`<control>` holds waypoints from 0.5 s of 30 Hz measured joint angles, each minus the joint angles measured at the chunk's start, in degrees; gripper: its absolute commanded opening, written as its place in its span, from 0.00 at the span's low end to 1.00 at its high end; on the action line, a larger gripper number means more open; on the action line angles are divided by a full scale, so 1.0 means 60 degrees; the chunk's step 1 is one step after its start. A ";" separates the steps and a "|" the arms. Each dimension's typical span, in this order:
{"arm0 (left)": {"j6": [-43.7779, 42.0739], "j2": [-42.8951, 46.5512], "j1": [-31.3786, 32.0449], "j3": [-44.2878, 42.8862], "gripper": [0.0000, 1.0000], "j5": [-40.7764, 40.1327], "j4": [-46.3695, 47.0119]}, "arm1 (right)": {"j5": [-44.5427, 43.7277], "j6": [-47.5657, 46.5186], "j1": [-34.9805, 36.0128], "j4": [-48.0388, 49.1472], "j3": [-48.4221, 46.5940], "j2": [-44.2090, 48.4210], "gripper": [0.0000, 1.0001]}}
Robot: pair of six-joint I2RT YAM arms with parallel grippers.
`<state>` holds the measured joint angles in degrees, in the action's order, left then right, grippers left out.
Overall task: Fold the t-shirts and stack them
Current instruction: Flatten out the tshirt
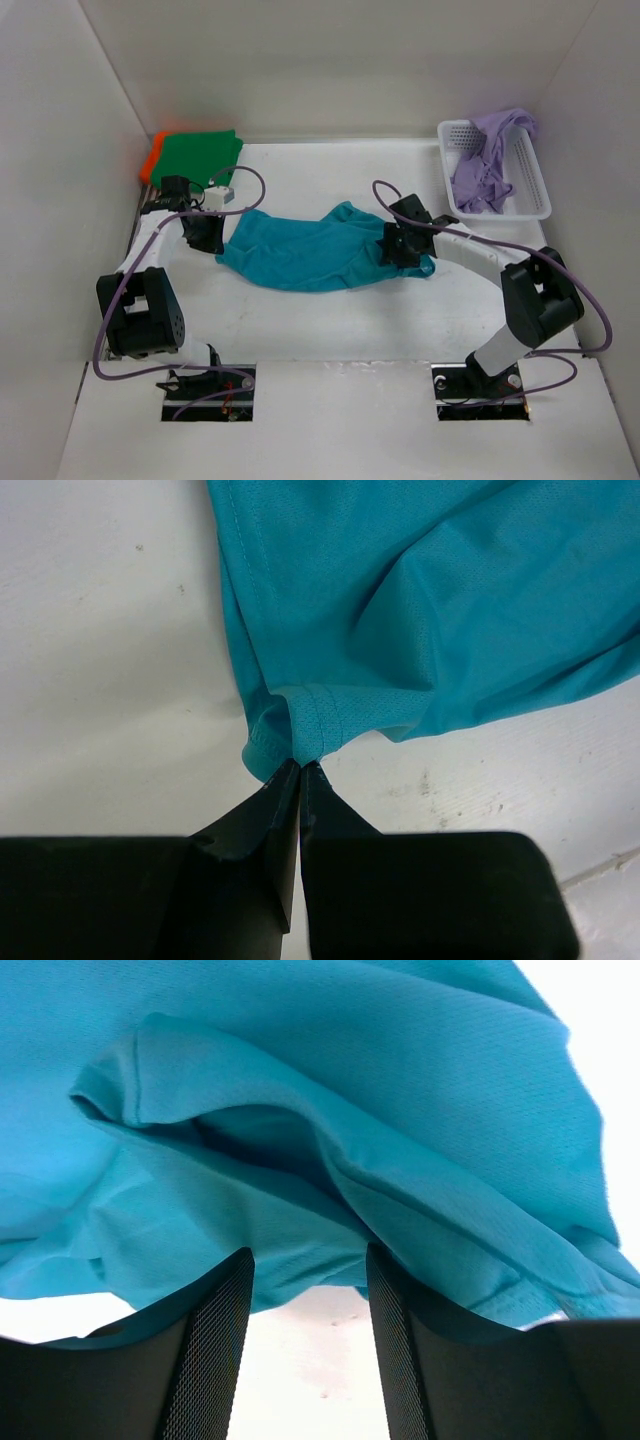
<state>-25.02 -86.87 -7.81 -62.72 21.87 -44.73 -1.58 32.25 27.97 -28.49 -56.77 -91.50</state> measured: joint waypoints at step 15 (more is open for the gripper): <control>-0.0004 0.0036 0.0000 0.0015 0.02 0.0000 0.0000 | -0.0168 -0.0441 -0.0106 -0.0106 0.0000 -0.0011 0.28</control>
<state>-25.04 -86.65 -7.81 -62.63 21.87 -44.73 -2.59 29.61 27.33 -29.12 -56.77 -91.57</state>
